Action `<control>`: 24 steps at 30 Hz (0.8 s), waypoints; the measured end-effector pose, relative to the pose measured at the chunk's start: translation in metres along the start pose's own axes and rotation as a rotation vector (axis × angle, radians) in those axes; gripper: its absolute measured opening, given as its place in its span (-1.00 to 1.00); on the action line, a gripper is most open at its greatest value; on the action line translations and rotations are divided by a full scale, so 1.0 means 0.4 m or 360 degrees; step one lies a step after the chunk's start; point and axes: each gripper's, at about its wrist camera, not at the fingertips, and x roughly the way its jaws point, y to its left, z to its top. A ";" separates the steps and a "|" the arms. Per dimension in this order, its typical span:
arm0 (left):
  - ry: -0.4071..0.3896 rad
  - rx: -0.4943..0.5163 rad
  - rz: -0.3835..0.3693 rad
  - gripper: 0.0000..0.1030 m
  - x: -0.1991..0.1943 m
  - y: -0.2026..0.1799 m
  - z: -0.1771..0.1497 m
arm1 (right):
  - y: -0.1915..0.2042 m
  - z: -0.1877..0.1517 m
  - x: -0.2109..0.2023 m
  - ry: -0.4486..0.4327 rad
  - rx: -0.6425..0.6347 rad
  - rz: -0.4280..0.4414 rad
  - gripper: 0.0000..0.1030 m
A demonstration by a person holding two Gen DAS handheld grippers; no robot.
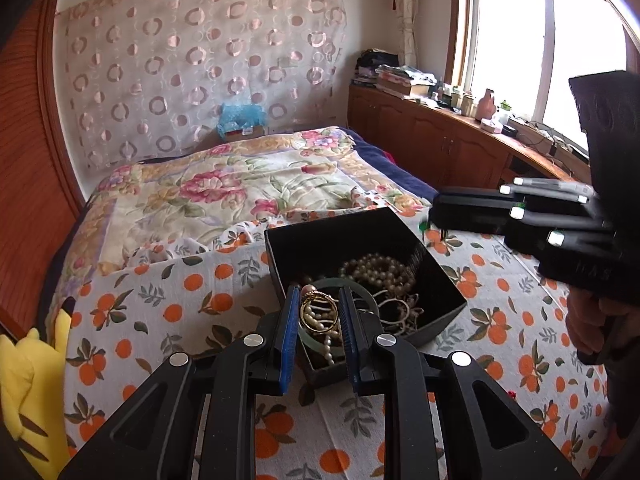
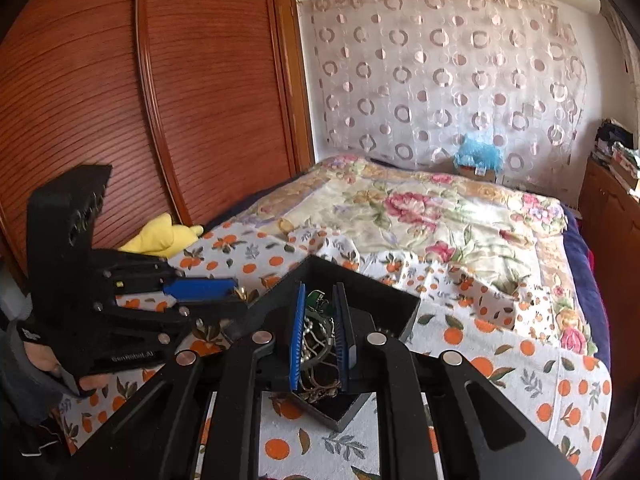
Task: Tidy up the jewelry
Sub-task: 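Carry the gold ring into the black box and open the left tool, then grasp the red string bracelet with the left tool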
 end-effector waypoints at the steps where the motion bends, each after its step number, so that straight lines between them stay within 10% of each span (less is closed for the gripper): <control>1: 0.0006 0.0000 0.0000 -0.64 0.004 0.002 0.003 | -0.002 -0.005 0.007 0.0019 0.0007 0.0002 -0.70; 24: 0.0109 0.0037 -0.0033 -0.64 0.118 0.002 0.098 | -0.098 -0.111 -0.038 0.0150 0.0189 -0.0147 -0.66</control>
